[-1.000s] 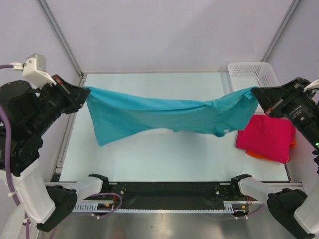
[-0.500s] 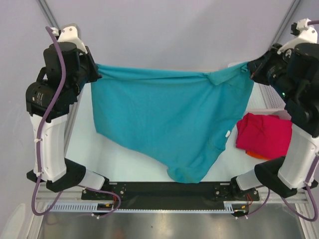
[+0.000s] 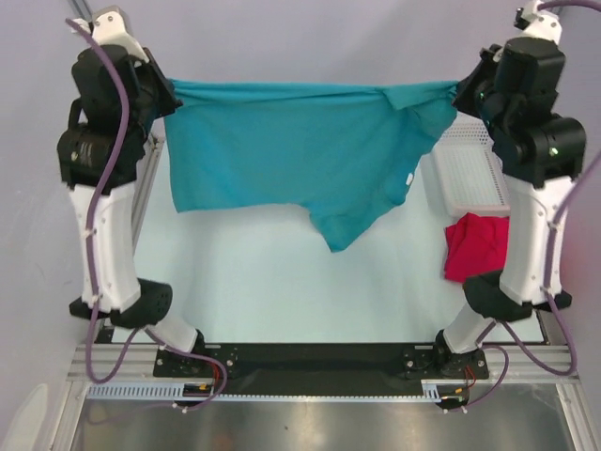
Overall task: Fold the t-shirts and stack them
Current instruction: Flatten out the tshirt
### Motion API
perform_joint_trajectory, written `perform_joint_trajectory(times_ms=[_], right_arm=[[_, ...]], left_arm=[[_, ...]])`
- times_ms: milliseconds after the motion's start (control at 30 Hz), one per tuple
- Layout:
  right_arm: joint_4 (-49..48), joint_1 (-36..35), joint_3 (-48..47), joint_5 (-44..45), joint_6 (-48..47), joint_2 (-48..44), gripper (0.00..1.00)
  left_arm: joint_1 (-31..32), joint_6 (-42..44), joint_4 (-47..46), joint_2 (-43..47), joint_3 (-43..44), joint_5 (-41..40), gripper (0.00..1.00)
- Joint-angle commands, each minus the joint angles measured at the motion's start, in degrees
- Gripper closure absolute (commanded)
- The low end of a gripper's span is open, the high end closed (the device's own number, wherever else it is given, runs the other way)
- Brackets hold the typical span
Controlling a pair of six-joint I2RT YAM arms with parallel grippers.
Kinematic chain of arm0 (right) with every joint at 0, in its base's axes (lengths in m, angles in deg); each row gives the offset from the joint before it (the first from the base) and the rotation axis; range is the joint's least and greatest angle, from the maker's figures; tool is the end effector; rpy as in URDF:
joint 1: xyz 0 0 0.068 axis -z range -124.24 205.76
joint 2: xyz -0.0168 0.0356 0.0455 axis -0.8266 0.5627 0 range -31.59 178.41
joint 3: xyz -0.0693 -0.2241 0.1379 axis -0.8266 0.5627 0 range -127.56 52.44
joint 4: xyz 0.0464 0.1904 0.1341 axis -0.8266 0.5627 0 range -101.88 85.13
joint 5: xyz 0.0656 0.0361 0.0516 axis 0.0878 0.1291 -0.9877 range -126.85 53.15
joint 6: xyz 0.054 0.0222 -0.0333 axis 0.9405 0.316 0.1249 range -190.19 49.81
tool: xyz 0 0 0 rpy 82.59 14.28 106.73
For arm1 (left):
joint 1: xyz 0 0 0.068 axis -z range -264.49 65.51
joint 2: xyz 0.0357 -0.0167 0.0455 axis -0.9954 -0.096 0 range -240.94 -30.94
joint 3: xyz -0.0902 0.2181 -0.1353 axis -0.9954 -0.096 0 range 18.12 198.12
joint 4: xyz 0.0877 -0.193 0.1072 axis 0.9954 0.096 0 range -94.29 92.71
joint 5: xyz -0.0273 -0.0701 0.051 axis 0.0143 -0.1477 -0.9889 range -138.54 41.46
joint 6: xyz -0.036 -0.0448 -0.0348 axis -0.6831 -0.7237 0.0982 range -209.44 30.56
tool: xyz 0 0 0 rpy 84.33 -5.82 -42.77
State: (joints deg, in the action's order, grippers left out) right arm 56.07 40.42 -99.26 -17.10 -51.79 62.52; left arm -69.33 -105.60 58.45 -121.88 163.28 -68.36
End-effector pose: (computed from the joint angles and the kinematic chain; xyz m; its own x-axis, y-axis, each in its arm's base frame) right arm 0.2248 0.0429 0.5710 -0.1417 0.2692 -0.9526 0.1225 0.9597 0.2530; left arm 0.2238 -0.0418 0.5712 -0.1157 -0.2400 -0.9638 -0.1144 0.9671 -0.2271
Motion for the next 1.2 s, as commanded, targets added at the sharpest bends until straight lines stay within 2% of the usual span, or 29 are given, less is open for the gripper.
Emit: perform_joint_trajectory(times_ms=[0,100,167,233,433,600,700,867,1000,1167], right_arm=[[-4.66,9.41,-0.53,-2.50,1.02,8.17,1.00],[-5.18,14.17,-1.05,-5.51,2.26,11.79,1.00],[-7.55,16.46,-2.71,-6.91,3.40,13.99,1.00],[-8.87,19.53,-3.95,-9.01,5.15,15.14,1.00],[-11.86,21.31,-0.35,-10.87,5.60,14.53,1.00],[-14.15,20.17,-0.53,-8.94,4.37,14.70,1.00],[-14.68,19.29,-0.35,-10.69,4.64,14.70,1.00],[-14.94,16.74,5.95,-10.78,3.76,13.65,1.00],[-15.56,12.36,13.16,-17.87,3.40,13.12,1.00],[-20.65,1.73,25.03,-27.82,3.05,14.79,1.00]], left_arm=[[-10.75,-7.29,-3.32,-8.63,-0.68,16.37,1.00],[-13.74,-8.53,-5.51,-14.78,1.96,19.28,1.00],[-17.51,-11.41,-6.49,-18.03,3.55,24.79,1.00],[-20.24,-12.92,-7.72,-18.84,3.64,26.40,1.00],[-21.31,-10.30,-10.96,-19.19,0.92,26.32,1.00],[-21.05,-7.22,-17.55,-19.02,-0.58,27.55,1.00],[-21.13,-7.39,-17.74,-19.80,-0.49,28.95,1.00],[-20.70,-7.74,-17.65,-19.54,-5.59,31.06,1.00],[-18.68,-6.95,-17.48,-17.44,-9.19,30.71,1.00],[-17.18,-6.69,-17.30,-15.50,-12.18,30.01,1.00]])
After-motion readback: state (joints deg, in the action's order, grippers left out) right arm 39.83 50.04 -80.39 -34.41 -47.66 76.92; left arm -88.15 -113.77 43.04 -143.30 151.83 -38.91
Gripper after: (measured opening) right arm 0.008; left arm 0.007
